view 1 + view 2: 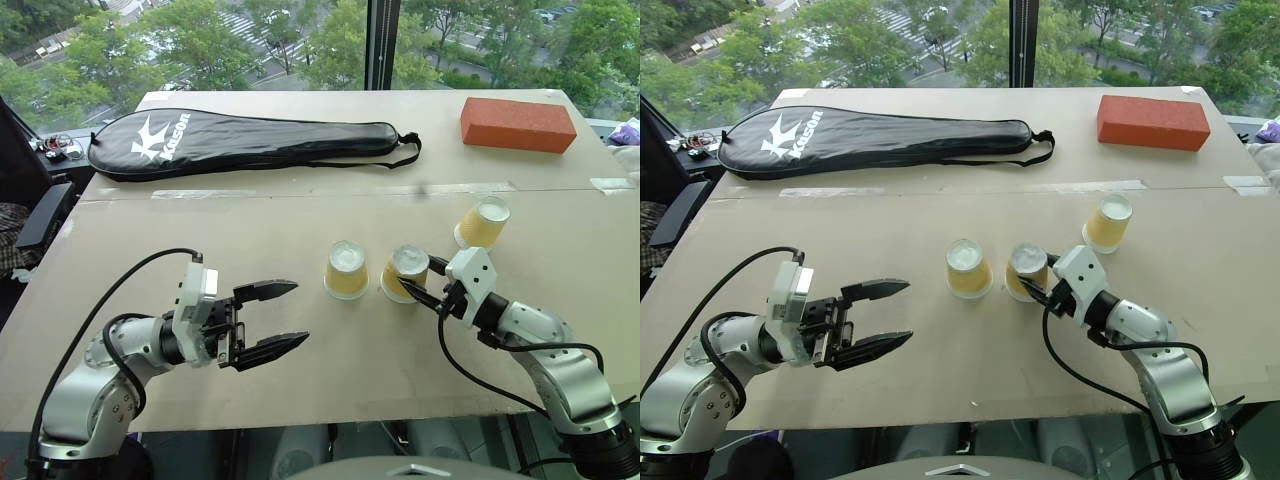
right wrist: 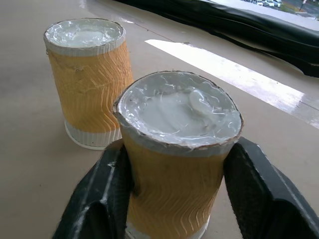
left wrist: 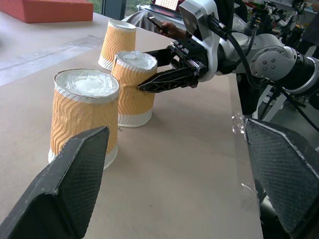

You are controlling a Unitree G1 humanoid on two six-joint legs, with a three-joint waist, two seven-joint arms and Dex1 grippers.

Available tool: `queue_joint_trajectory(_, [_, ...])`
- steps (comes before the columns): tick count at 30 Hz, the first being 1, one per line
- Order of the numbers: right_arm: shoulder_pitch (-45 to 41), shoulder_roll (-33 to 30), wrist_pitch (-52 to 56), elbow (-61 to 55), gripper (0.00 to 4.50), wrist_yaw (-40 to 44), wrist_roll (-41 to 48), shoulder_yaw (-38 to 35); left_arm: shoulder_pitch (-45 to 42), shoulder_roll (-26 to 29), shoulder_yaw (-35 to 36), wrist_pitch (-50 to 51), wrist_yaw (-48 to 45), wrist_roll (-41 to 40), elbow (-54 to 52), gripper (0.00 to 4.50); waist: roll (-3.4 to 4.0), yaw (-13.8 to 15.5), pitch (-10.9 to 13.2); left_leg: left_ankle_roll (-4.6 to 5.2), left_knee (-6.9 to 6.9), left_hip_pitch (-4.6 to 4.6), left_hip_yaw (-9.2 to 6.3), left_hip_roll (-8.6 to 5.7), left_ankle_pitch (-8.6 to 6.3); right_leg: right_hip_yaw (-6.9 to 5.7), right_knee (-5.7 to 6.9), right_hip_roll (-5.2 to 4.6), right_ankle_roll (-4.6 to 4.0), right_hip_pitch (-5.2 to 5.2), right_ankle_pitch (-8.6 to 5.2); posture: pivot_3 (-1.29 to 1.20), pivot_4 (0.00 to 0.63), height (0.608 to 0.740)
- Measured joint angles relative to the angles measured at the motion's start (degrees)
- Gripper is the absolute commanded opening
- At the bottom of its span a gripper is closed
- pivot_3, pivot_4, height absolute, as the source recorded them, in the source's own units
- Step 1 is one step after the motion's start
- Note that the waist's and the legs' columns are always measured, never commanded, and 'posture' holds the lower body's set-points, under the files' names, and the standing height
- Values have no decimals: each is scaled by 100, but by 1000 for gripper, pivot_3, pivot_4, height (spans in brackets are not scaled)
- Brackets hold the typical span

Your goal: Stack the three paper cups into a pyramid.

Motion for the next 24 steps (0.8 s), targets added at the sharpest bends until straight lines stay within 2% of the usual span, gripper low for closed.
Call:
queue_joint_trajectory(2, [1, 21, 74, 18, 4442, 35, 39, 15, -2, 0, 0, -32, -1, 23, 7, 4500, 2, 4, 1, 0, 0, -2, 1, 0, 0, 0, 0, -1, -2, -1, 1, 0, 150, 740])
queue_joint_trajectory(16, [21, -32, 49, -98, 4442, 248, 113, 24, -150, -15, -29, -66, -15, 37, 119, 4500, 2, 7, 1, 0, 0, -3, 1, -1, 0, 0, -2, -2, 0, -1, 0, 0, 150, 740])
queue_joint_trajectory(24, [261, -444, 59, -466, 4442, 422, 416, -499, -185, -87, -39, -94, -11, 68, 221, 4500, -1, 14, 1, 0, 0, -3, 1, -2, 0, 0, -2, -3, 13, -1, -8, 0, 150, 740])
